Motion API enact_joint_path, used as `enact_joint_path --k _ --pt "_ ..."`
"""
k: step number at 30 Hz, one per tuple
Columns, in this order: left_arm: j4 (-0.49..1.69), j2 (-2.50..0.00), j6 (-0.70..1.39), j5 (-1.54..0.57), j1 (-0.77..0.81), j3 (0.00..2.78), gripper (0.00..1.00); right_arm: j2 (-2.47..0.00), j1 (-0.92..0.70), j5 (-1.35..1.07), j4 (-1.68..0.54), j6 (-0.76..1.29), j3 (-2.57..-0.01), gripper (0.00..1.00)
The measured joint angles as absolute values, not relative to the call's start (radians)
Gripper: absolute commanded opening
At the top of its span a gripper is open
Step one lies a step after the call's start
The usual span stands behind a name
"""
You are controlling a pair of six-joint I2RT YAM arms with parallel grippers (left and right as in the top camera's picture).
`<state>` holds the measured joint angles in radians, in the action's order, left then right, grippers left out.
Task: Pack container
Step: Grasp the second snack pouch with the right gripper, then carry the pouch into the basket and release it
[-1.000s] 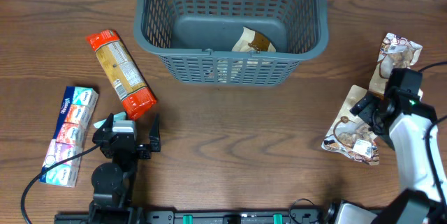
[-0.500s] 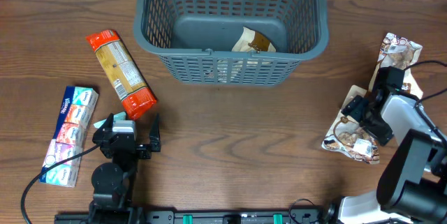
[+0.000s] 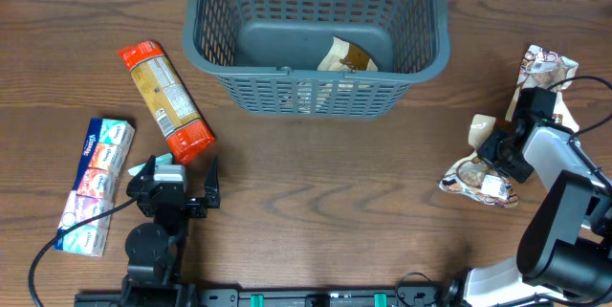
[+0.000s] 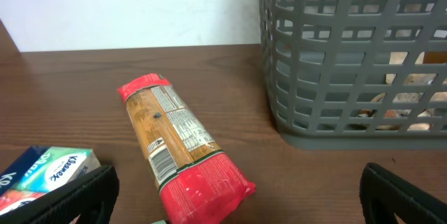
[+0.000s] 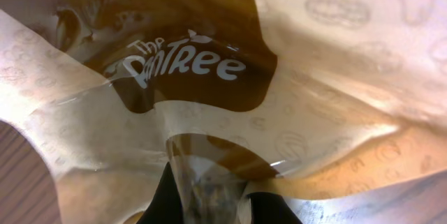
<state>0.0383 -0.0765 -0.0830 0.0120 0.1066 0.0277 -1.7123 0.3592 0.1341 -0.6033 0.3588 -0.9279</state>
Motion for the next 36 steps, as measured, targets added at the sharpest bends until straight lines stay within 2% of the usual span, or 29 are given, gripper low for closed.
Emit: enact_joint_path --k 4,13,19,27,36 --pt "0.038 -0.076 -0.083 0.012 0.107 0.028 0.98 -1.705 0.359 0.089 -0.71 0.316 -1.043 0.01" --pt "0.038 -0.076 -0.083 0.012 0.107 0.028 0.99 -1.54 0.31 -0.08 -0.84 0.067 -1.57 0.01" --pt "0.038 -0.076 -0.083 0.012 0.107 0.028 0.99 -1.515 0.117 -0.225 -0.989 -0.294 -1.872 0.01" --pt "0.038 -0.076 -0.083 0.012 0.107 0.028 0.99 -1.526 -0.192 -0.292 -0.938 -0.758 -1.962 0.01" --pt "0.038 -0.076 -0.083 0.012 0.107 0.028 0.98 -1.736 -0.319 -0.308 -0.846 -0.932 -1.972 0.01"
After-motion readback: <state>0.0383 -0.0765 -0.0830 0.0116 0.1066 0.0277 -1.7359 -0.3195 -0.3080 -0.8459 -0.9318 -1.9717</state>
